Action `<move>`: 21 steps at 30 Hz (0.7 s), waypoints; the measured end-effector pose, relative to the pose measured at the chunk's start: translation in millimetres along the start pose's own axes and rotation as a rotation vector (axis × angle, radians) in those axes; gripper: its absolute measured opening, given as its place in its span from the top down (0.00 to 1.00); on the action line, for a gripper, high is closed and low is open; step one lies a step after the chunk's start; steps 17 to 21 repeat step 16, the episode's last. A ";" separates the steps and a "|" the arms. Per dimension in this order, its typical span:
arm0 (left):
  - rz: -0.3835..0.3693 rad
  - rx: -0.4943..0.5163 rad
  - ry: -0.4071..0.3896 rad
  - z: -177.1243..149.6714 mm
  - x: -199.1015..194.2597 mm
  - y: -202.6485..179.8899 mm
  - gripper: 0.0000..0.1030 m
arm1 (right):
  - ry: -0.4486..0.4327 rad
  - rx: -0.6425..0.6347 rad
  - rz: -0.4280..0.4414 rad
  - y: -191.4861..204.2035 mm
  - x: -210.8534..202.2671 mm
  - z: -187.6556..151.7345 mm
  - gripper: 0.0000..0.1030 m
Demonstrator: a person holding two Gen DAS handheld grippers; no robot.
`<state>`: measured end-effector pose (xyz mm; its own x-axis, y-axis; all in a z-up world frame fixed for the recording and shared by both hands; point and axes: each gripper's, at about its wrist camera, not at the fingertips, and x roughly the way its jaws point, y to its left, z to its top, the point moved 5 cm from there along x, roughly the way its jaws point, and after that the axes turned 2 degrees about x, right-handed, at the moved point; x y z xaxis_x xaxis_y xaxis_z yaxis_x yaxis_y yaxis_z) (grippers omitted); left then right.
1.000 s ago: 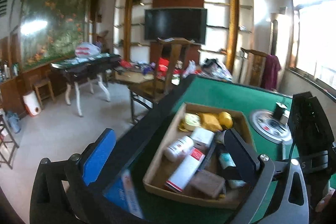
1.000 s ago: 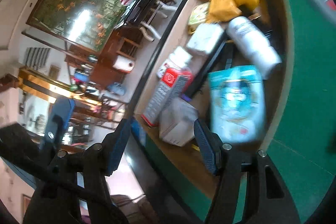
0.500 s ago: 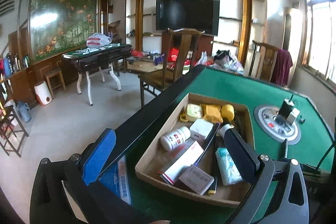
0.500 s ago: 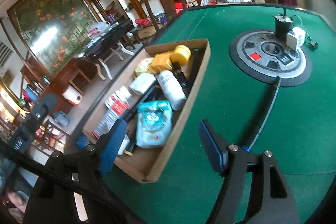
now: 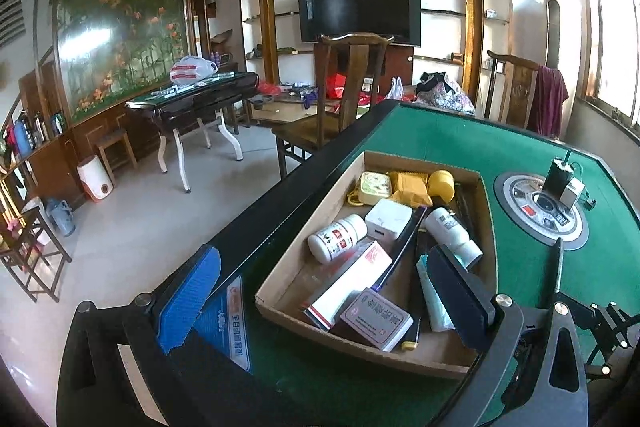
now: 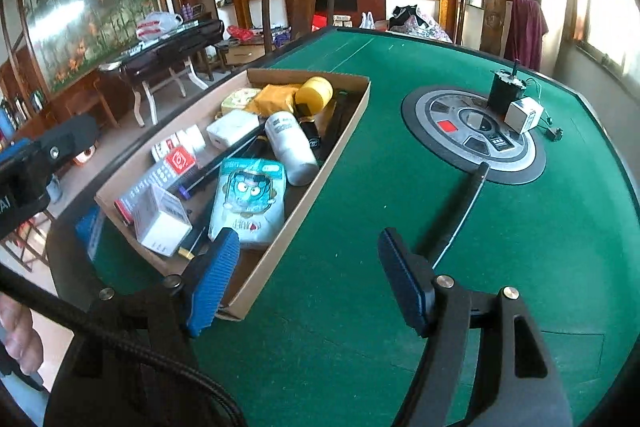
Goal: Organize objects
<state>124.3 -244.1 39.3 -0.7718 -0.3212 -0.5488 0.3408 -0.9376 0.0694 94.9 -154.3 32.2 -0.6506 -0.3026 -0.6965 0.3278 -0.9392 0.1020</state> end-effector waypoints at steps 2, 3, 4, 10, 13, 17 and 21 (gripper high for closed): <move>-0.007 -0.003 0.012 -2.3 2.7 1.1 0.02 | 0.014 -0.012 -0.001 3.8 2.6 -2.1 0.30; -0.007 -0.003 0.016 -3.2 3.6 1.2 0.02 | 0.019 -0.018 -0.002 5.8 3.7 -3.6 0.30; -0.011 -0.003 0.019 -4.1 4.4 1.3 0.02 | 0.025 -0.024 -0.003 7.4 4.7 -4.4 0.30; 0.007 0.004 0.030 -9.2 10.4 3.6 0.02 | 0.032 -0.042 -0.008 13.3 5.9 -5.3 0.30; 0.018 -0.008 0.035 -10.7 12.4 7.2 0.02 | 0.041 -0.046 -0.006 14.6 7.2 -6.2 0.30; 0.004 -0.023 0.049 -11.5 15.2 8.8 0.02 | 0.051 -0.047 -0.007 15.4 8.8 -7.9 0.30; 0.004 -0.023 0.049 -11.5 15.2 8.8 0.02 | 0.051 -0.047 -0.007 15.4 8.8 -7.9 0.30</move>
